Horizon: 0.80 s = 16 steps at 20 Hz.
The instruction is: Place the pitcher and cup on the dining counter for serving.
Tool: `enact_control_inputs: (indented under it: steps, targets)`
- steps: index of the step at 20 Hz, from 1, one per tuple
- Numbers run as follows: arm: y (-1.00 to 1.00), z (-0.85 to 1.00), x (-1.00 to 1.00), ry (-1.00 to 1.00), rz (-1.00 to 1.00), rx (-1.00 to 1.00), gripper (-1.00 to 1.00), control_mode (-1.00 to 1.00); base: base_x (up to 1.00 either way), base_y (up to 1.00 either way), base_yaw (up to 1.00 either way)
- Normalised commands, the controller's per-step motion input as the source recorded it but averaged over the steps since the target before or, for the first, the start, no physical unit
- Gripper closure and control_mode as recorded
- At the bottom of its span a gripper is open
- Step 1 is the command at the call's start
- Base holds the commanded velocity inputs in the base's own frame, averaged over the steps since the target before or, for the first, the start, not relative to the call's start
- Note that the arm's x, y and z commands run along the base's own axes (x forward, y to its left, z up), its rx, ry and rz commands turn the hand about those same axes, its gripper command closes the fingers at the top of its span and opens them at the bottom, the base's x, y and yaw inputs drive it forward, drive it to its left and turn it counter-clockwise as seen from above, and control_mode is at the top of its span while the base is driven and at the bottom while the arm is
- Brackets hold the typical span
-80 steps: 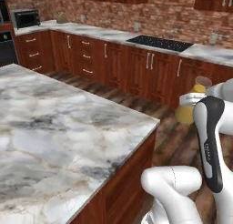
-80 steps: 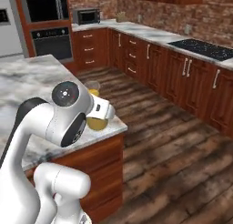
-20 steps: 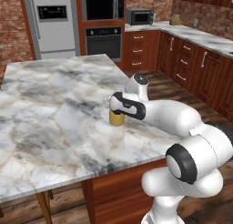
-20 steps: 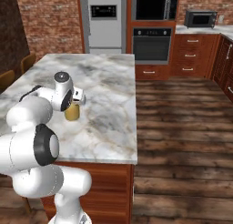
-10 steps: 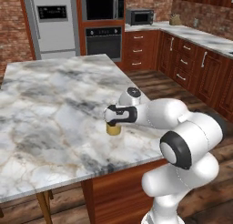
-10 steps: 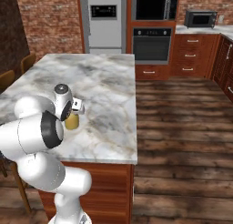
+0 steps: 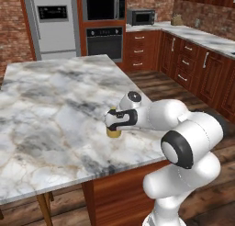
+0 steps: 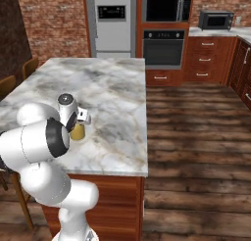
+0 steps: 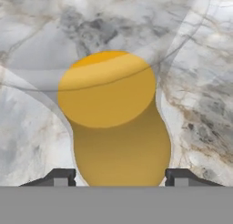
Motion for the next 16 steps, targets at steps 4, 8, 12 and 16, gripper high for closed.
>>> enact_control_inputs:
  steps: [4,8,12,16]
  targets:
    - [0.01,0.1,-0.13,0.0,0.0,0.0,-1.0,-1.0,0.0,0.0,0.0]
    - [0.0,0.42,-0.41,0.0,0.0,0.0,-1.0,-1.0,0.0,0.0,0.0]
    - [0.0,0.51,-0.55,0.03,0.0,0.0,-1.0,-1.0,0.0,0.0,0.0]
    - [0.0,0.55,-0.71,0.07,0.0,0.0,-1.0,-1.0,0.0,0.0,0.0]
